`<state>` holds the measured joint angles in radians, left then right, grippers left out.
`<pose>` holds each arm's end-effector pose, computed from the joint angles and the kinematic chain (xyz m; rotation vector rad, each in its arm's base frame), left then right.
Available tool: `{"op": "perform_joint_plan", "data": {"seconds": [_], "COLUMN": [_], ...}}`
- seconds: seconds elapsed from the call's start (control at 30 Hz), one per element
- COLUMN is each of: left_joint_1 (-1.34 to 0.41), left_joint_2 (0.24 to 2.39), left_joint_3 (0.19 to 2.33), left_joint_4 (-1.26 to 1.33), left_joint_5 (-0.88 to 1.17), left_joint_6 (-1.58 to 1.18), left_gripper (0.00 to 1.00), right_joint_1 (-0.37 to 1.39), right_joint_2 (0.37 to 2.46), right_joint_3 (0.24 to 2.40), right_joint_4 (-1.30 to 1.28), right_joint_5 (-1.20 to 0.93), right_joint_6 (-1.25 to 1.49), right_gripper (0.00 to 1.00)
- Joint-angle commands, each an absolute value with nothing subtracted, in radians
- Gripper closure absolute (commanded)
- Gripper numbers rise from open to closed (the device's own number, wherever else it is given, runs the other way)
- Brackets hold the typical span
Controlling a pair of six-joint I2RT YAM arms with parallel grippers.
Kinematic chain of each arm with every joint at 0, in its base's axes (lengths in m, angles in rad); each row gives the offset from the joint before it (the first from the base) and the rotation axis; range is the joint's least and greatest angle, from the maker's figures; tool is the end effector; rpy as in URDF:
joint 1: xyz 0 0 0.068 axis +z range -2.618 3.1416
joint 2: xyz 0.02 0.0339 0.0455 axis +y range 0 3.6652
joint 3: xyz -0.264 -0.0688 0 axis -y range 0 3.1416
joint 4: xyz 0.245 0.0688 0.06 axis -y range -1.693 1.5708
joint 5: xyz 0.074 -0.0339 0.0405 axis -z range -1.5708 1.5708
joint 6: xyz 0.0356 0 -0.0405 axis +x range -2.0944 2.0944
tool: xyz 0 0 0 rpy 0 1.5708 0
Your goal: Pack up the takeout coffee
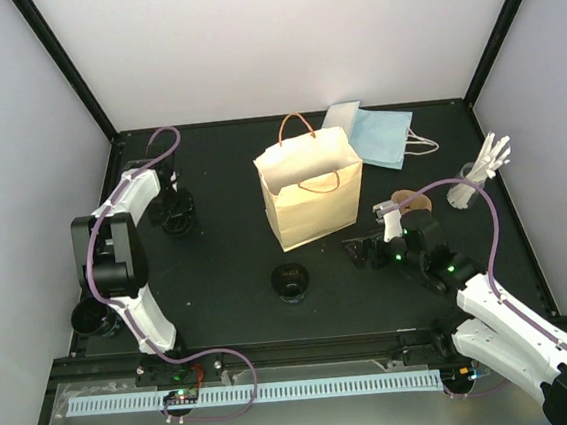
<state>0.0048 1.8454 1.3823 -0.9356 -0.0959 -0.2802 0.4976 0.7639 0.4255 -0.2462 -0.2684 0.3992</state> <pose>0.3563 0.0051 0.2040 -0.4320 2.9246 0.1055 0.1455 0.0898 0.2116 -0.2722 2.2273 0.7936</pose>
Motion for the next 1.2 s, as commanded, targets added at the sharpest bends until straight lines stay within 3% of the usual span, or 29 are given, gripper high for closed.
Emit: {"op": "perform_joint_plan", "data": {"seconds": [0.0, 0.43, 0.5, 0.6, 0.93, 1.17], "left_joint_1": [-0.003, -0.003, -0.001, -0.001, 0.032, 0.046], "left_joint_2": [1.729, 1.556, 1.551, 1.596, 1.783, 1.792], "left_joint_3": [1.319, 1.247, 1.253, 1.283, 1.389, 1.388], "left_joint_4": [-0.918, -0.938, -0.94, -0.956, -0.923, -0.911], "left_joint_5": [-0.072, 0.067, 0.037, -0.014, -0.041, -0.05], "left_joint_6": [-0.294, -0.261, -0.256, -0.251, -0.267, -0.275], "left_gripper": [0.29, 0.28, 0.22, 0.11, 0.14, 0.06], "right_joint_1": [0.496, 0.496, 0.495, 0.496, 0.497, 0.496], "right_joint_2": [0.76, 0.768, 0.769, 0.766, 0.755, 0.762], "right_joint_3": [0.442, 0.439, 0.439, 0.44, 0.44, 0.44], "right_joint_4": [-0.215, -0.206, -0.204, -0.212, -0.224, -0.219], "right_joint_5": [-0.278, -0.31, -0.313, -0.308, -0.295, -0.295], "right_joint_6": [0.389, 0.384, 0.383, 0.382, 0.38, 0.382], "right_gripper": [0.0, 0.0, 0.0, 0.0, 0.0, 0.0]}}
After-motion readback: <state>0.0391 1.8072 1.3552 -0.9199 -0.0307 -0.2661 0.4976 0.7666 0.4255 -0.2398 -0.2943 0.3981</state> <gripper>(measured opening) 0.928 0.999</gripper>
